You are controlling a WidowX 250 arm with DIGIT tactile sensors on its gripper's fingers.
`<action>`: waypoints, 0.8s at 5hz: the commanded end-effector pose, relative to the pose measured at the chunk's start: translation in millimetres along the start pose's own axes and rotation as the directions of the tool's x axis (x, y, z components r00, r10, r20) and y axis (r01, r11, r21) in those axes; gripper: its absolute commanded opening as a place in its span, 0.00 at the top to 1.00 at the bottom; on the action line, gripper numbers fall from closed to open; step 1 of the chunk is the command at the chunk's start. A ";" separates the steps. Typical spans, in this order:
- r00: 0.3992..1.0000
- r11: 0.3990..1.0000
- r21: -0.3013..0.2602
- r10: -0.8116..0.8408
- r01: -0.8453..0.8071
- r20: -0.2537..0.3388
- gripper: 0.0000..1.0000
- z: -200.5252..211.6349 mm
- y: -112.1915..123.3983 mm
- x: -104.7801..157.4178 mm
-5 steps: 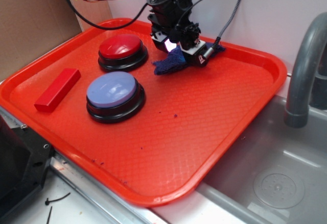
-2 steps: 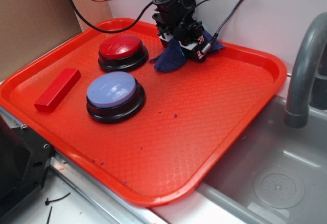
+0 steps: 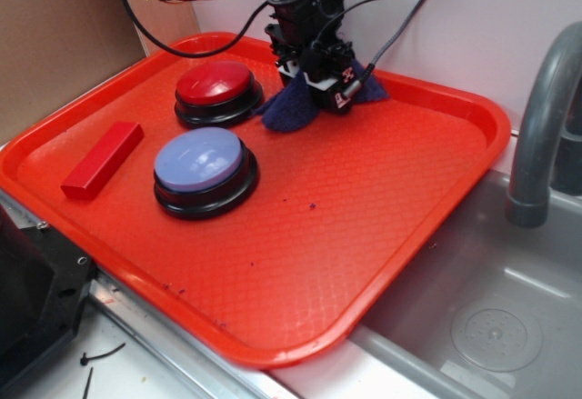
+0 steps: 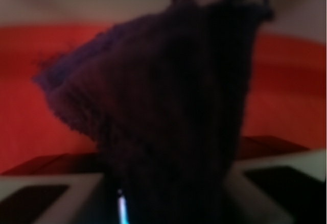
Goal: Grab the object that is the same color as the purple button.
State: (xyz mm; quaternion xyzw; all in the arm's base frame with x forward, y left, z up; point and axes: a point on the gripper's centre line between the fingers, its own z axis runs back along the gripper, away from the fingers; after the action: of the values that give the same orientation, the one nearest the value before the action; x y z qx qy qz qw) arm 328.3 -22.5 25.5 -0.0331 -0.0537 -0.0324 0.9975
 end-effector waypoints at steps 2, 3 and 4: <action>0.998 0.997 -0.055 0.055 -0.054 0.006 1.00 142.6 -37.6 -46.2; 0.994 0.994 -0.057 0.096 -0.093 0.053 1.00 179.6 -42.6 -75.3; 0.985 0.988 -0.052 0.147 -0.143 0.092 1.00 200.3 -44.2 -102.2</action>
State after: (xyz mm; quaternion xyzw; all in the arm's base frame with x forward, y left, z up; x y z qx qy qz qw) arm 200.5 -44.7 207.3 -0.0560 -0.0814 0.0458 0.9941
